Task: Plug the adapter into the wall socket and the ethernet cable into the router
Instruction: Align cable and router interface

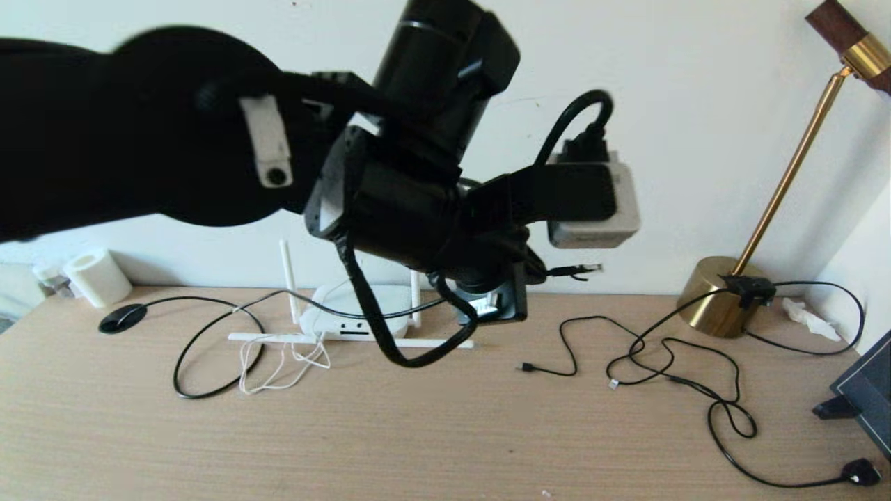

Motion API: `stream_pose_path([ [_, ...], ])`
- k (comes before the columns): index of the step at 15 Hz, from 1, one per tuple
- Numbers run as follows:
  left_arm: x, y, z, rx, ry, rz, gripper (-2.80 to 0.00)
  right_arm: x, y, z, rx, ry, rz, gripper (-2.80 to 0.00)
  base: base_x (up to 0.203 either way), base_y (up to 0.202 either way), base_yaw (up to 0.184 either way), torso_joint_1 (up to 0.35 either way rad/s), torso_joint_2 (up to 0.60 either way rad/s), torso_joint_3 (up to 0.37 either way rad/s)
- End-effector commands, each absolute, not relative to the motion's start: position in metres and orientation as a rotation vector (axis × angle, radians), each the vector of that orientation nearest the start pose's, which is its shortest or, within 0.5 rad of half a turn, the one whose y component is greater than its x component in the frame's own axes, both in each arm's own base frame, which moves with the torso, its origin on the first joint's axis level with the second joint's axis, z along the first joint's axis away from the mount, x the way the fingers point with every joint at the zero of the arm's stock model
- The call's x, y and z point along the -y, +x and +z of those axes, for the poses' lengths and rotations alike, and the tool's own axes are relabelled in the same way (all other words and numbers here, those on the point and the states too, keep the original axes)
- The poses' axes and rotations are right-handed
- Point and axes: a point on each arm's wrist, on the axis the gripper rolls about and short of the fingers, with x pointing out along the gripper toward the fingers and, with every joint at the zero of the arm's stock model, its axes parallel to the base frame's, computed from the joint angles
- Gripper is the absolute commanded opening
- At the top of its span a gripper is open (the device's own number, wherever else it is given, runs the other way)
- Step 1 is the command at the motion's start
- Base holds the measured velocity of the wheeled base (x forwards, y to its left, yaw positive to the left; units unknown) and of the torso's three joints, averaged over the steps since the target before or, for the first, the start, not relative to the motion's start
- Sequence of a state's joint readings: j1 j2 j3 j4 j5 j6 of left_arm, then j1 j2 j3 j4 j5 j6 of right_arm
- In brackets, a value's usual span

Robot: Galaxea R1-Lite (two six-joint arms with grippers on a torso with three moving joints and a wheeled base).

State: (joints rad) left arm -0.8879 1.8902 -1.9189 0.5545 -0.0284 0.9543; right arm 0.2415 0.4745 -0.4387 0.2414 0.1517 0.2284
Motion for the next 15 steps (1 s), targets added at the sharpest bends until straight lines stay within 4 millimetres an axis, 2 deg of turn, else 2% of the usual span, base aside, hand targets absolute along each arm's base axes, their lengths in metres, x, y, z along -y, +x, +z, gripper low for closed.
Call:
stream_pose_path([
  [1,0.267,0.192,0.341,0.075,1.075,-1.081,-2.80,-0.015,0.035,0.198,-0.435,0.290,0.440,-2.80,0.000,0.000,0.000,0.000,0.00,0.000],
  [2,0.265,0.177,0.348,0.110,1.073,-1.085,-2.80,-0.020,0.050,0.208,-0.482,0.351,0.505,-2.80,0.000,0.000,0.000,0.000,0.00,0.000],
  [5,0.251,0.157,0.349,0.116,1.085,-1.090,-2.80,-0.032,0.088,0.230,-0.542,0.433,0.603,-2.80,0.000,0.000,0.000,0.000,0.00,0.000],
  [6,0.244,0.152,0.346,0.106,1.091,-1.098,-2.80,-0.035,0.096,0.238,-0.537,0.444,0.627,0.00,0.000,0.000,0.000,0.000,0.00,0.000],
  [8,0.237,0.146,0.339,0.087,1.101,-1.114,-2.80,-0.037,0.098,0.250,-0.520,0.457,0.714,0.00,0.000,0.000,0.000,0.000,0.00,0.000],
  [11,0.247,0.149,0.326,0.139,1.075,-1.120,-2.80,-0.041,0.106,0.266,-0.518,0.478,0.822,0.00,0.000,0.000,0.000,0.000,0.00,0.000],
  [15,0.256,0.145,0.318,0.139,1.084,-1.162,-2.80,-0.046,0.123,0.272,-0.489,0.471,0.849,0.00,0.000,0.000,0.000,0.000,0.00,0.000],
])
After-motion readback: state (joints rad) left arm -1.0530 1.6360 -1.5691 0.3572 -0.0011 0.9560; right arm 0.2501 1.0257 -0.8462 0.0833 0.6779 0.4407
